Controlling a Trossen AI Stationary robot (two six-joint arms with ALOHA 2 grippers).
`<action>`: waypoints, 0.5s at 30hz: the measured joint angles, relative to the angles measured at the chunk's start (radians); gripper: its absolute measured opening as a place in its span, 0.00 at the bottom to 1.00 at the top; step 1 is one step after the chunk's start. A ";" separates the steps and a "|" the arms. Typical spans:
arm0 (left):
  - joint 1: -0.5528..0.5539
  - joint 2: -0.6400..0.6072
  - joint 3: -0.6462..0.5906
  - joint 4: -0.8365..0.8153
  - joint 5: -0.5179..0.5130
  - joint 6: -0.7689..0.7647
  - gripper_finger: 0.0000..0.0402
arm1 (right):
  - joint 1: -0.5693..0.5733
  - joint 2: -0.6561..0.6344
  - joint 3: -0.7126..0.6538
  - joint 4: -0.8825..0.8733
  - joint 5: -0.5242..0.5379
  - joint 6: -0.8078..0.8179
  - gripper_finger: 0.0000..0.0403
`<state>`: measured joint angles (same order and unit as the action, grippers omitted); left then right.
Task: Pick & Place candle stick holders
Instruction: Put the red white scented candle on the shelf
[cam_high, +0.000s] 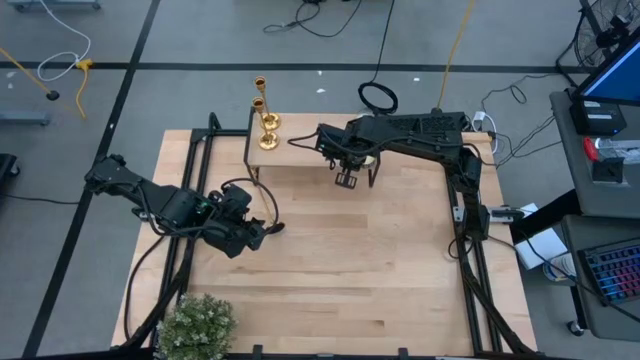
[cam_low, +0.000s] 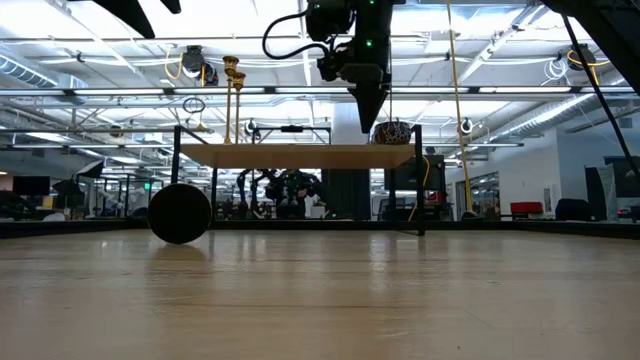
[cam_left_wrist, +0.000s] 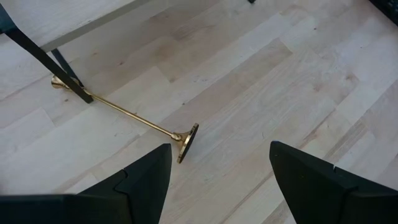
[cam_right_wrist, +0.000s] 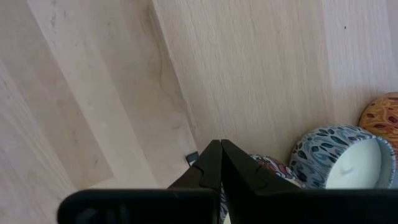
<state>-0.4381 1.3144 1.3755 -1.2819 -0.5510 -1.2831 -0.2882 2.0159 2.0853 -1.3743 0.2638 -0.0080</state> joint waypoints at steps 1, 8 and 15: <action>0.000 0.000 0.000 0.000 0.000 0.000 0.68 | 0.000 0.000 0.000 0.000 0.000 0.000 0.00; 0.000 0.000 0.000 0.000 0.000 0.000 0.68 | 0.000 0.000 0.000 0.000 0.002 0.000 0.00; 0.000 0.000 0.000 0.000 0.000 0.001 0.68 | 0.000 0.000 0.000 -0.012 0.014 0.000 0.00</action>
<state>-0.4377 1.3144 1.3756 -1.2823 -0.5514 -1.2820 -0.2882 2.0159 2.0852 -1.3862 0.2775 -0.0082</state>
